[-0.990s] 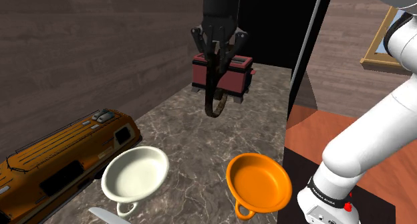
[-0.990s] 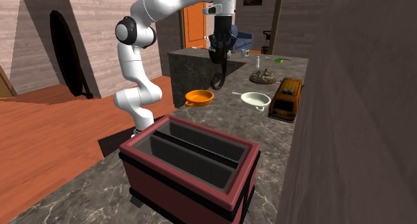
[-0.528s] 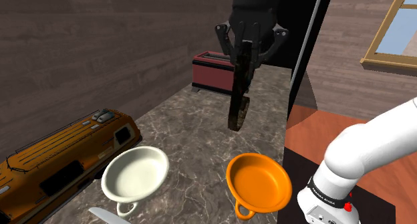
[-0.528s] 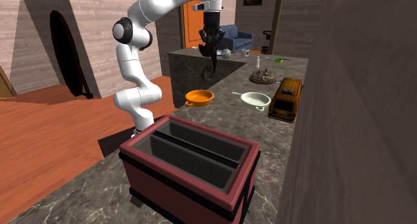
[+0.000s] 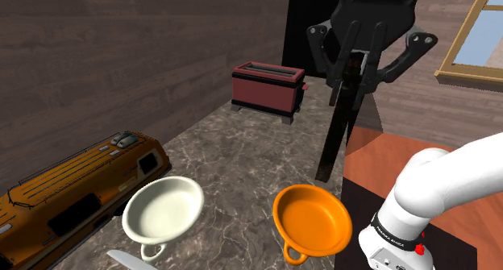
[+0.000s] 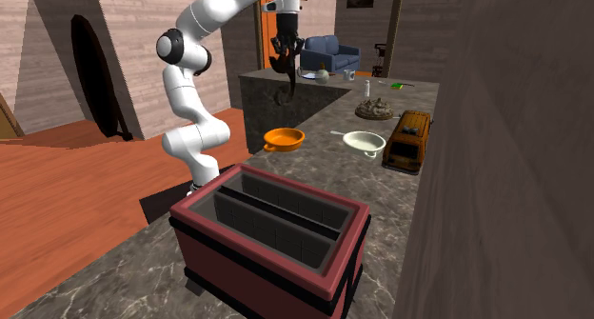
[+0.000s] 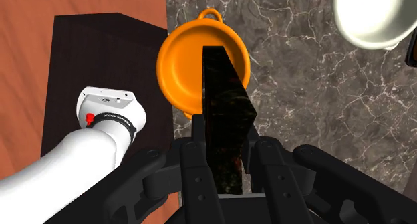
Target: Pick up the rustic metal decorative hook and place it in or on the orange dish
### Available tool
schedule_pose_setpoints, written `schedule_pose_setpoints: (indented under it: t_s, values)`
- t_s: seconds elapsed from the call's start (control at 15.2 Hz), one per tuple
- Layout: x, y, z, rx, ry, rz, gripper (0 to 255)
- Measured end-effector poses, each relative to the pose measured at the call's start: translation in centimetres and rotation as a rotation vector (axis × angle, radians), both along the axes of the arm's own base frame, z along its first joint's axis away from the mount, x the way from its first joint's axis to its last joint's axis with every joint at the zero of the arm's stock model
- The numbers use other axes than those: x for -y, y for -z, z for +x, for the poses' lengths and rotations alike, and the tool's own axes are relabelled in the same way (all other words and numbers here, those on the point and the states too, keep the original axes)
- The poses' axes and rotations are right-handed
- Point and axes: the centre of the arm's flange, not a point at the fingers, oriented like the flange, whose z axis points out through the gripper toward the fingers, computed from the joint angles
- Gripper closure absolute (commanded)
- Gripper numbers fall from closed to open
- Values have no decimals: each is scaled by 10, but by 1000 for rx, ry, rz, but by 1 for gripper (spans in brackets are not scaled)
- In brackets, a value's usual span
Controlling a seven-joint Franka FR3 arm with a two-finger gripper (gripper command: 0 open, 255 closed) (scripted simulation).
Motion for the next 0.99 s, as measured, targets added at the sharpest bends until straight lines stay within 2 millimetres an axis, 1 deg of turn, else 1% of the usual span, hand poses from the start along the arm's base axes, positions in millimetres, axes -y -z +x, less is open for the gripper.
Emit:
schedule_pose_setpoints:
  t_s: [0.4,0.99]
  values:
    - [-1,29,-4,-1,1,0,255]
    - [-1,76,-4,-1,1,0,255]
